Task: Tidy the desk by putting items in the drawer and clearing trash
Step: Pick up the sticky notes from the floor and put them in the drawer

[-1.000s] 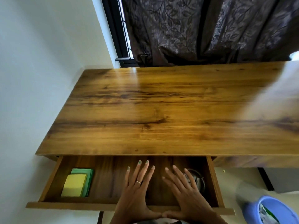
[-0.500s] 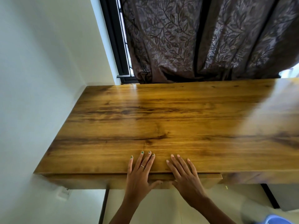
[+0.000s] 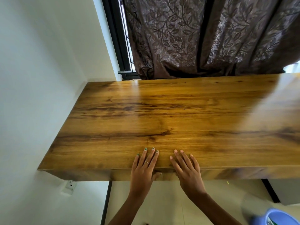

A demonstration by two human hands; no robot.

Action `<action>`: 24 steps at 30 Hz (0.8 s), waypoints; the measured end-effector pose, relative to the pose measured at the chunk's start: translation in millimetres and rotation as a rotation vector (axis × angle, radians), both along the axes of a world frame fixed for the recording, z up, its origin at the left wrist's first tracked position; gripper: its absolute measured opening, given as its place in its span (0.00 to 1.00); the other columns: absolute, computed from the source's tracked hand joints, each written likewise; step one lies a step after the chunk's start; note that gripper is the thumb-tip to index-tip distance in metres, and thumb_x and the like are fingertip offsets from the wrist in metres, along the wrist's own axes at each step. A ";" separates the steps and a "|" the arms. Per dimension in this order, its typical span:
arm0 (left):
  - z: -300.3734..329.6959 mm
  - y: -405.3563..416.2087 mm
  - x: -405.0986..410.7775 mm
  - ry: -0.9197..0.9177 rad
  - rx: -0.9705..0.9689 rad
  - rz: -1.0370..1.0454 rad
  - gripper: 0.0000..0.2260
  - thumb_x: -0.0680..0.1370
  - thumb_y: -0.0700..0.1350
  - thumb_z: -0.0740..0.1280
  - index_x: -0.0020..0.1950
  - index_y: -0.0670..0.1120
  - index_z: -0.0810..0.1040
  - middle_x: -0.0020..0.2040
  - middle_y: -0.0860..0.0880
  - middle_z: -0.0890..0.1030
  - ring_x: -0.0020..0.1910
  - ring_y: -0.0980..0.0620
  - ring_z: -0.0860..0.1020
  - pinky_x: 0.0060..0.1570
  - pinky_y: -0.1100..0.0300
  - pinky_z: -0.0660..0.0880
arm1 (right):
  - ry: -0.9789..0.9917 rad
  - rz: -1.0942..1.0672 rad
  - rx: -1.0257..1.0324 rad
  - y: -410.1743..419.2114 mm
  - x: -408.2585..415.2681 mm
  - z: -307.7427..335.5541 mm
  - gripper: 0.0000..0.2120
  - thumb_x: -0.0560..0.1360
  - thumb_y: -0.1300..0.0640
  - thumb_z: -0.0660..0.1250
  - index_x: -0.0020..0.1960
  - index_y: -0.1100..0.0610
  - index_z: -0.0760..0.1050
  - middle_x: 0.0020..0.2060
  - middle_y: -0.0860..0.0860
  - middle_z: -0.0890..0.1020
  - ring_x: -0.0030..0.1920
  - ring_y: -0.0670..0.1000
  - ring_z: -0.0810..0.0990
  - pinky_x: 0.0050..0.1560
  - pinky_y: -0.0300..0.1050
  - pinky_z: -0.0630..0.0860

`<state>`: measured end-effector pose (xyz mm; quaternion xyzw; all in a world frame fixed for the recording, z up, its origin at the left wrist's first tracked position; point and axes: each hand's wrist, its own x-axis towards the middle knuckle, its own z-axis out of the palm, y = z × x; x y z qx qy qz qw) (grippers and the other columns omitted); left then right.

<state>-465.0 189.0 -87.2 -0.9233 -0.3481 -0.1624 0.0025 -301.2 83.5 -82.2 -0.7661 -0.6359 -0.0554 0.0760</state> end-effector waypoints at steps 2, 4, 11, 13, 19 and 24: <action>0.2 0.0 -0.3 -0.002 -0.013 -0.002 0.37 0.67 0.59 0.75 0.72 0.48 0.69 0.71 0.49 0.71 0.70 0.45 0.69 0.65 0.44 0.69 | -0.003 -0.001 -0.013 -0.8 -1.1 0.6 0.43 0.60 0.63 0.78 0.71 0.55 0.62 0.69 0.57 0.70 0.70 0.59 0.68 0.68 0.59 0.57; 0.8 -0.2 -0.5 0.004 -0.030 -0.001 0.36 0.68 0.60 0.73 0.72 0.48 0.68 0.71 0.49 0.71 0.70 0.45 0.69 0.66 0.44 0.68 | 0.004 -0.011 -0.034 -1.6 -2.2 1.2 0.42 0.61 0.62 0.77 0.71 0.55 0.62 0.70 0.57 0.69 0.70 0.59 0.67 0.68 0.60 0.58; 3.3 -8.1 0.6 0.005 -0.056 0.047 0.32 0.74 0.62 0.64 0.73 0.47 0.67 0.72 0.47 0.69 0.72 0.45 0.67 0.68 0.44 0.65 | 0.044 -0.043 -0.083 -3.5 -7.5 8.6 0.35 0.66 0.58 0.72 0.71 0.55 0.65 0.71 0.56 0.69 0.71 0.57 0.65 0.71 0.61 0.60; 2.6 -14.8 2.4 -0.018 -0.063 0.063 0.31 0.74 0.61 0.62 0.73 0.46 0.67 0.72 0.47 0.69 0.72 0.45 0.66 0.68 0.44 0.63 | 0.059 -0.037 -0.097 -9.2 -7.8 12.2 0.34 0.66 0.57 0.72 0.71 0.55 0.66 0.70 0.56 0.69 0.71 0.57 0.66 0.69 0.60 0.62; 7.0 -27.7 15.8 -0.124 -0.124 0.133 0.28 0.72 0.53 0.69 0.69 0.42 0.71 0.70 0.44 0.72 0.70 0.41 0.68 0.68 0.43 0.63 | 0.302 0.018 -0.112 -11.7 5.9 25.5 0.28 0.77 0.51 0.58 0.75 0.50 0.56 0.76 0.48 0.54 0.77 0.49 0.47 0.74 0.49 0.41; 40.3 -12.9 46.0 -0.150 -0.135 0.044 0.24 0.78 0.56 0.53 0.69 0.46 0.72 0.69 0.48 0.74 0.70 0.48 0.69 0.72 0.49 0.59 | 0.404 0.061 -0.155 -0.5 27.1 43.0 0.28 0.76 0.49 0.58 0.75 0.48 0.54 0.75 0.45 0.55 0.75 0.46 0.49 0.73 0.48 0.49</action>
